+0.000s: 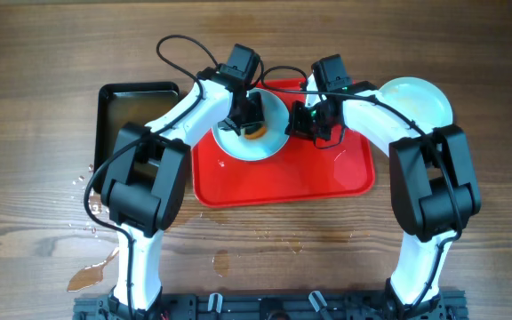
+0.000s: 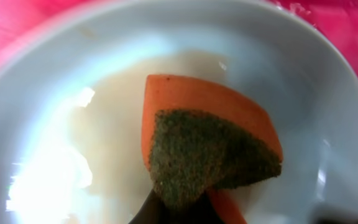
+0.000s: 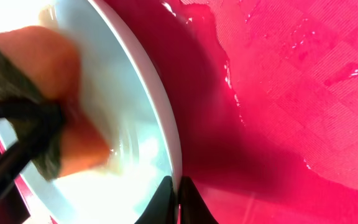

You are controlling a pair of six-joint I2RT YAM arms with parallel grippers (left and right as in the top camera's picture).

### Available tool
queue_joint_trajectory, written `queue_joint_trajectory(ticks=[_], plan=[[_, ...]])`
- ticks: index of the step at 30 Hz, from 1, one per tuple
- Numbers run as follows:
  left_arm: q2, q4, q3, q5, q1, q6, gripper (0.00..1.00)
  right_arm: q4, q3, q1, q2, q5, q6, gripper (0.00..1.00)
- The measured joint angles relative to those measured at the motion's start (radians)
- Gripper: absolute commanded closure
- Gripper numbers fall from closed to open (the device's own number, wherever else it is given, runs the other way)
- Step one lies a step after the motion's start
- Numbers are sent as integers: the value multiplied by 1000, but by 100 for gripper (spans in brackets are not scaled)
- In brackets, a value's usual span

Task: Clean dirty plates on tray and stack at the side
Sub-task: 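Scrub the third plate with the sponge while right gripper holds it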

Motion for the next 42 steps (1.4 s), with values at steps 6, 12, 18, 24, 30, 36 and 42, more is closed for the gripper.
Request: queue_joint_trajectory(ticks=[6, 12, 18, 24, 30, 36, 42], plan=[[-5, -99, 8, -275, -6, -15, 96, 2, 0, 1, 0, -3, 0, 96], [-5, -225, 8, -377, -9, -2, 96, 2, 0, 8, 0, -28, -1, 96], [-15, -246, 9, -82, 27, 150, 96, -1, 0, -10, 0, -14, -2, 96], [0, -108, 0, 383, -6, 181, 96, -2, 0, -11, 0, -14, -4, 96], [2, 21, -5, 404, -27, 127, 96, -2, 0, -11, 0, -14, -4, 96], [2, 112, -5, 221, -26, 93, 96, -2, 0, -11, 0, -14, -4, 96], [2, 6, 5, -60, -29, 78, 96, -1, 0, -8, 0, -15, -4, 96]])
